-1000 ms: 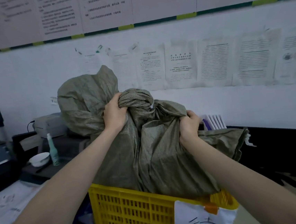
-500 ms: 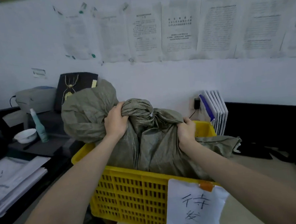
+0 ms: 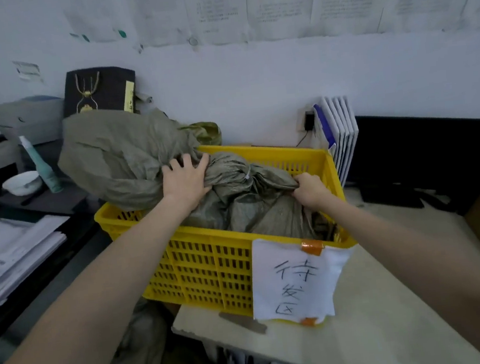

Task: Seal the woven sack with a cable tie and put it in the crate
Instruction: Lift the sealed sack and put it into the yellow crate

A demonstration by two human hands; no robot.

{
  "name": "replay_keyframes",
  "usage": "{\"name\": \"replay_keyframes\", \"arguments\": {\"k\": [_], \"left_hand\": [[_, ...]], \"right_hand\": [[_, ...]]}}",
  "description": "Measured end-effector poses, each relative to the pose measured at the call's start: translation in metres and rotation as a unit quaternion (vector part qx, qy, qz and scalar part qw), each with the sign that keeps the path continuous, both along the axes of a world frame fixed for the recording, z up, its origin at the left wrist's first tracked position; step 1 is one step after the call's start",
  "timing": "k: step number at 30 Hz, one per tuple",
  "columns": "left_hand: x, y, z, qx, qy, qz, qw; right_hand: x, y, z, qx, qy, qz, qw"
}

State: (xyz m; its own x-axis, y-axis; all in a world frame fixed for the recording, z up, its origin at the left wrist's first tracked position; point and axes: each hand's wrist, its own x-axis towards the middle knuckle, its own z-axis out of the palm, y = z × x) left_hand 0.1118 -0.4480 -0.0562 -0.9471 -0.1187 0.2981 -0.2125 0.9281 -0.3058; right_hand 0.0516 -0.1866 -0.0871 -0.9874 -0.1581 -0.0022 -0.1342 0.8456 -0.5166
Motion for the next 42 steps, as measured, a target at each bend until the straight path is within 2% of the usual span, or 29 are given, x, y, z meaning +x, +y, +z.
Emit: {"name": "replay_keyframes", "arguments": {"k": [3, 5, 11, 13, 17, 21, 23, 25, 28, 30, 32, 35, 38, 41, 42], "left_hand": [[-0.002, 0.006, 0.010, -0.066, -0.062, 0.056, 0.994], [-0.002, 0.011, 0.018, -0.085, -0.105, 0.088, 0.987], [0.014, 0.011, 0.046, -0.184, -0.231, 0.050, 0.954], [0.019, 0.006, 0.051, -0.182, -0.255, 0.043, 0.948], [0.028, -0.003, 0.050, -0.017, -0.251, 0.016, 0.968], [0.025, -0.004, 0.039, 0.064, -0.183, -0.026, 0.981], [0.018, -0.002, 0.040, 0.142, -0.170, -0.027, 0.975], [0.011, 0.004, 0.049, 0.254, -0.161, -0.046, 0.953], [0.000, 0.015, 0.061, 0.419, -0.103, -0.077, 0.899], [-0.010, 0.025, 0.066, 0.534, -0.038, -0.087, 0.840], [-0.019, 0.039, 0.067, 0.658, 0.026, -0.076, 0.749], [-0.036, 0.061, 0.068, 0.818, 0.096, -0.041, 0.566], [-0.062, 0.072, 0.065, 0.901, 0.106, 0.008, 0.420], [-0.085, 0.085, 0.059, 0.935, 0.114, 0.028, 0.335], [-0.070, 0.096, 0.066, 0.937, 0.119, 0.028, 0.326]], "right_hand": [[0.011, 0.010, -0.002, 0.172, 0.041, 0.033, 0.984], [0.015, 0.015, -0.004, 0.231, 0.078, 0.036, 0.969], [0.031, 0.033, -0.007, 0.265, 0.117, 0.054, 0.956], [0.033, 0.034, -0.005, 0.253, 0.114, 0.053, 0.959], [0.038, 0.033, 0.001, 0.214, 0.098, 0.049, 0.971], [0.046, 0.034, 0.008, 0.162, 0.082, 0.053, 0.982], [0.046, 0.035, 0.011, 0.096, 0.065, 0.050, 0.992], [0.048, 0.036, 0.017, 0.028, 0.056, 0.041, 0.997], [0.051, 0.038, 0.028, -0.052, 0.095, 0.027, 0.994], [0.056, 0.038, 0.038, -0.129, 0.116, 0.010, 0.985], [0.061, 0.035, 0.048, -0.231, 0.091, -0.006, 0.969], [0.071, 0.029, 0.062, -0.392, -0.010, 0.005, 0.920], [0.077, 0.023, 0.065, -0.432, -0.135, 0.050, 0.890], [0.079, 0.015, 0.058, -0.480, -0.213, 0.098, 0.845], [0.078, 0.012, 0.056, -0.508, -0.226, 0.108, 0.824]]}}
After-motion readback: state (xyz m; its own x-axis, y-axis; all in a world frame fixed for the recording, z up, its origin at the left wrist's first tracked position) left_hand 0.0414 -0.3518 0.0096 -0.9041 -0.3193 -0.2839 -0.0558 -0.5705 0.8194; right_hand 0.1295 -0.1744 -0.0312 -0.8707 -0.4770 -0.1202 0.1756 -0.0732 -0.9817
